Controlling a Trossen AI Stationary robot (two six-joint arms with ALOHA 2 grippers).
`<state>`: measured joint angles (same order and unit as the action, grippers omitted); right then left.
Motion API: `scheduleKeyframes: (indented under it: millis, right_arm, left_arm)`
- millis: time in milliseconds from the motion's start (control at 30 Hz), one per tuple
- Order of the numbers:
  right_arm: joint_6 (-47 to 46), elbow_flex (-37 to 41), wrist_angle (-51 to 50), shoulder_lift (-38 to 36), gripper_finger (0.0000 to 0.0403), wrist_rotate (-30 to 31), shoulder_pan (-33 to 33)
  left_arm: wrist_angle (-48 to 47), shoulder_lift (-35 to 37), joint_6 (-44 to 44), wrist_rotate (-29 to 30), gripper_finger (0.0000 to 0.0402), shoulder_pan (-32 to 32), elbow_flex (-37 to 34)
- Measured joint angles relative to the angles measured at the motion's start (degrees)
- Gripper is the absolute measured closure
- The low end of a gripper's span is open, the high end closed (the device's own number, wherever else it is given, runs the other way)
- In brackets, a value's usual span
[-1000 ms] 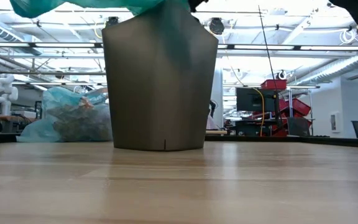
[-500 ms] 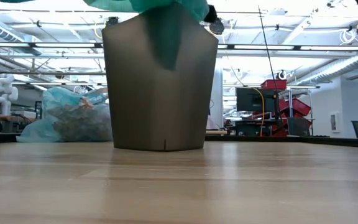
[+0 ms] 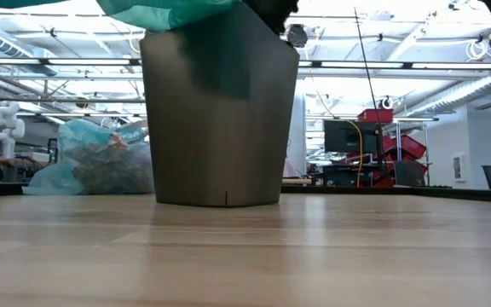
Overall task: Place trash/remove bag and relplace
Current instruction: Insert the blue trash bag into the black trash bin
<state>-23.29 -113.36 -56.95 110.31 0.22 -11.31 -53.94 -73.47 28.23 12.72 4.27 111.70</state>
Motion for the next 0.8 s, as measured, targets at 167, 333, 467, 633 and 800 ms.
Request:
scheduleKeyframes:
  millis: [167, 333, 467, 633, 800]
  right_arm:
    - [0.2, -6.7, 0.3, -3.3, 0.0401, 0.2, 0.2]
    - [4.5, -13.8, 4.8, -4.8, 0.0388, -1.0, 0.0]
    - [6.2, -15.5, 12.2, -4.8, 0.0388, -7.6, -0.3]
    - [7.1, -15.2, 7.1, -0.5, 0.0401, -9.2, -0.3]
    - [6.7, -15.3, 0.8, 2.1, 0.0402, -8.1, -0.3]
  left_arm:
    - [-2.4, 0.0, 1.2, 1.0, 0.0402, 0.0, 0.0]
    - [-4.5, 0.0, 1.4, 0.9, 0.0402, 0.0, 0.0]
    - [-4.3, 0.0, 1.2, 0.9, 0.0402, 0.0, 0.0]
    - [-4.7, -0.2, 1.0, 2.2, 0.0402, 0.0, 0.0]
    - [-7.4, -2.1, 1.0, 4.5, 0.0402, 0.0, 0.0]
